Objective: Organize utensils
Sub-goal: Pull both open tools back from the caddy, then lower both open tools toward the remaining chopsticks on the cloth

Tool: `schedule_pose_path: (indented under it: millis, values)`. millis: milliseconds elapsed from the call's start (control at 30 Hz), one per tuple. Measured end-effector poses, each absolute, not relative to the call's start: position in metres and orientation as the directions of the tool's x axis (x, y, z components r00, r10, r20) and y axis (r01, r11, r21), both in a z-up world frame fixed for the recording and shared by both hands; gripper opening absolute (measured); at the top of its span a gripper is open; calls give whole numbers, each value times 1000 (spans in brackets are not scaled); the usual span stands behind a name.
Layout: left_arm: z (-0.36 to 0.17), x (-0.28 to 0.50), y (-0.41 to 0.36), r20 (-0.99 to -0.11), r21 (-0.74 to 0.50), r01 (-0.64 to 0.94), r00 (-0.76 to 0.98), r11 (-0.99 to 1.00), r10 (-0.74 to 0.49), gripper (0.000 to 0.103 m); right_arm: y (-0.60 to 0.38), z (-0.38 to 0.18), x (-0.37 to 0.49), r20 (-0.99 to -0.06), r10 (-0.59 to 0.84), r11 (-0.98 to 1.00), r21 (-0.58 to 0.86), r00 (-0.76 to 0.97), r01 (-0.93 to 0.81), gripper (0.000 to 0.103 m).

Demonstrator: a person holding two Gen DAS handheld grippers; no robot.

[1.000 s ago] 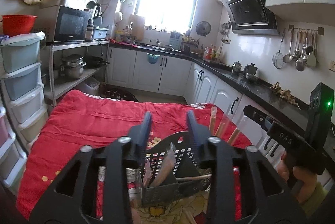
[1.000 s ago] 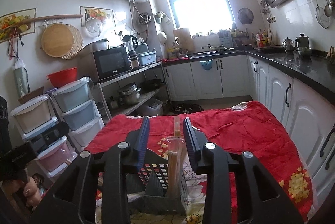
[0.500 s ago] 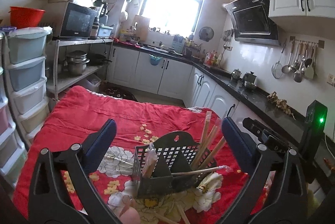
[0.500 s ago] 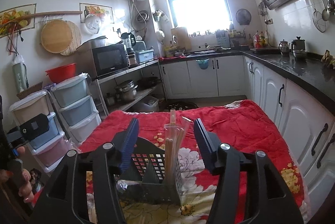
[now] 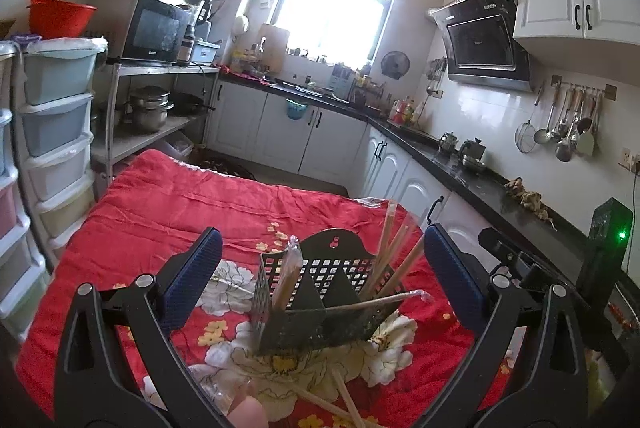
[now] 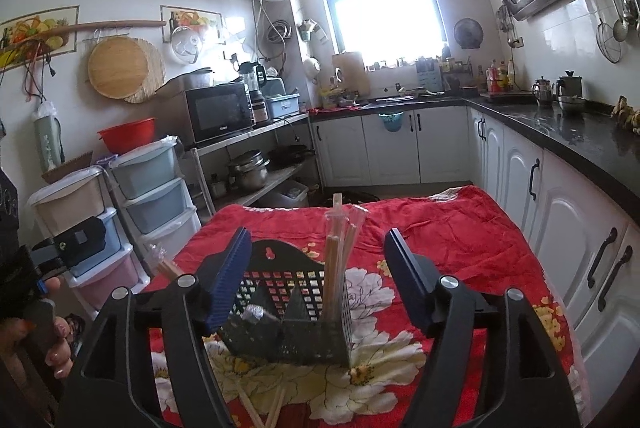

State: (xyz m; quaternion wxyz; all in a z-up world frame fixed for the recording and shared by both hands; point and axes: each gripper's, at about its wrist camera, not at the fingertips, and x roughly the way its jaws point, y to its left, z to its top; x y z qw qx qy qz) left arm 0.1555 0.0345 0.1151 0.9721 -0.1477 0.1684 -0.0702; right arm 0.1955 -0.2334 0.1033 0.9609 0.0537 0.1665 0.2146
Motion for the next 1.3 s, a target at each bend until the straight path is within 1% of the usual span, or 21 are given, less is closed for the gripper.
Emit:
schedule_pose_path:
  millis: [400, 700, 1300]
  values:
    - [105, 140, 40, -313, -335, 73, 932, 939, -184, 93, -238, 95, 182, -331, 422, 906, 186, 844, -380, 68]
    - [94, 132, 44, -342, -350, 48, 923, 936, -175, 93, -234, 87, 171, -359, 431, 902, 183, 828, -390, 68]
    - [64, 122, 47, -418, -363, 4, 893, 932, -166, 92, -214, 47, 156, -471, 442, 892, 141, 763, -430, 68]
